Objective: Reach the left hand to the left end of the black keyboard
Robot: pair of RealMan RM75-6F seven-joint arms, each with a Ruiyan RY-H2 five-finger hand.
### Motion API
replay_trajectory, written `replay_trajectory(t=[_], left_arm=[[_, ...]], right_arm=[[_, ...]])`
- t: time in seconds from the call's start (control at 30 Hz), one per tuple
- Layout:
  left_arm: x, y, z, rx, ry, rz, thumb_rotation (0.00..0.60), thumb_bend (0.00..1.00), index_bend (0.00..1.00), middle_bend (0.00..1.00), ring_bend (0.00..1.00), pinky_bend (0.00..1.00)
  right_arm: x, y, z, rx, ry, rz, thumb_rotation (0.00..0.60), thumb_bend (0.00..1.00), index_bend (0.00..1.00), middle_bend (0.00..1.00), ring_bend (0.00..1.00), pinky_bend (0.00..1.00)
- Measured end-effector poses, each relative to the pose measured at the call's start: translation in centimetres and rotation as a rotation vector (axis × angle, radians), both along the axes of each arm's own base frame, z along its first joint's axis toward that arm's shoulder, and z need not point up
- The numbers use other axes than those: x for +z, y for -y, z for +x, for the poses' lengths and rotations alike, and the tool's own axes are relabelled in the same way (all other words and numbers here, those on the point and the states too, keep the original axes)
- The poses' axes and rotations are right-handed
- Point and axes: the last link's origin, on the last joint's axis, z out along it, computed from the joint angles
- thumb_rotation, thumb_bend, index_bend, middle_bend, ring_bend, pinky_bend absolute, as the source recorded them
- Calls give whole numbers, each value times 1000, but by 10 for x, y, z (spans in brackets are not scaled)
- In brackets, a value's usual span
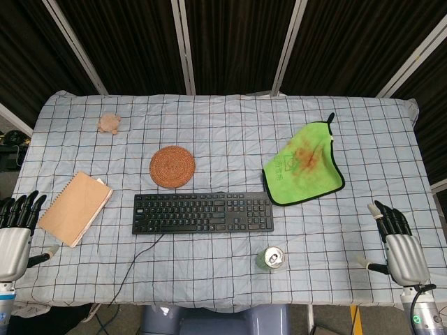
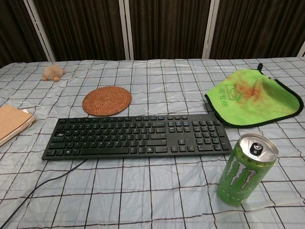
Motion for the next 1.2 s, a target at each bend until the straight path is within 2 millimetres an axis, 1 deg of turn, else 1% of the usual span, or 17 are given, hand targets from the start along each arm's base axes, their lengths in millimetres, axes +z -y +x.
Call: replay_trajectory(t=[0.57, 0.67, 0.7, 0.73, 0.77, 0.8, 0.83, 0.87, 0.9, 1.0, 1.03, 1.13, 1.2], left_arm=[[-1, -1, 0, 2, 2, -10, 600, 4, 0, 0, 0, 0], [-4, -4, 1, 8, -2, -25, 600, 43, 0, 0, 0, 0], [-5, -5, 3, 8, -4, -32, 600, 80, 0, 3, 0, 4], [-6, -6, 4, 8, -6, -37, 600, 121, 0, 40, 23, 27], [-7, -7, 6, 7, -6, -42, 600, 186, 0, 143, 95, 81], [-8, -9, 8, 6, -6, -49, 600, 277, 0, 307, 217, 172], [-9, -11, 10, 3, -7, -53, 600, 334, 0, 431, 311, 240], [-10, -12, 12, 0, -9, -59, 600, 406, 0, 576, 432, 316], [-12, -14, 14, -1, -12, -69, 600, 465, 0, 656, 504, 361], [-19, -20, 20, 7, -22, -116, 600, 598, 0, 795, 633, 427], [-22, -23, 23, 9, -27, -136, 600, 632, 0, 825, 661, 443], [-34, -34, 35, 10, -37, -211, 600, 688, 0, 857, 696, 466], [-43, -42, 45, 11, -34, -266, 600, 703, 0, 863, 704, 470]], right_arm=[[-1, 1, 0, -3, 4, -1, 600, 47, 0, 0, 0, 0], [-1, 2, 0, -5, 9, 0, 600, 48, 0, 0, 0, 0], [-1, 2, 0, -6, 9, 0, 600, 48, 0, 0, 0, 0], [-1, 2, 0, -6, 10, 1, 600, 48, 0, 0, 0, 0], [-1, 2, 0, -8, 13, 2, 600, 48, 0, 0, 0, 0], [-1, 2, 0, -8, 14, 2, 600, 48, 0, 0, 0, 0], [-1, 2, 0, -9, 15, 3, 600, 48, 0, 0, 0, 0], [-1, 2, 0, -10, 18, 3, 600, 48, 0, 0, 0, 0], [-1, 2, 0, -11, 20, 3, 600, 48, 0, 0, 0, 0], [0, 1, 0, -12, 29, 3, 600, 48, 0, 0, 0, 0], [0, 1, 0, -12, 31, 3, 600, 48, 0, 0, 0, 0], [-1, 2, 1, -10, 31, 3, 600, 48, 0, 0, 0, 0], [-1, 2, 0, -14, 34, 3, 600, 48, 0, 0, 0, 0]])
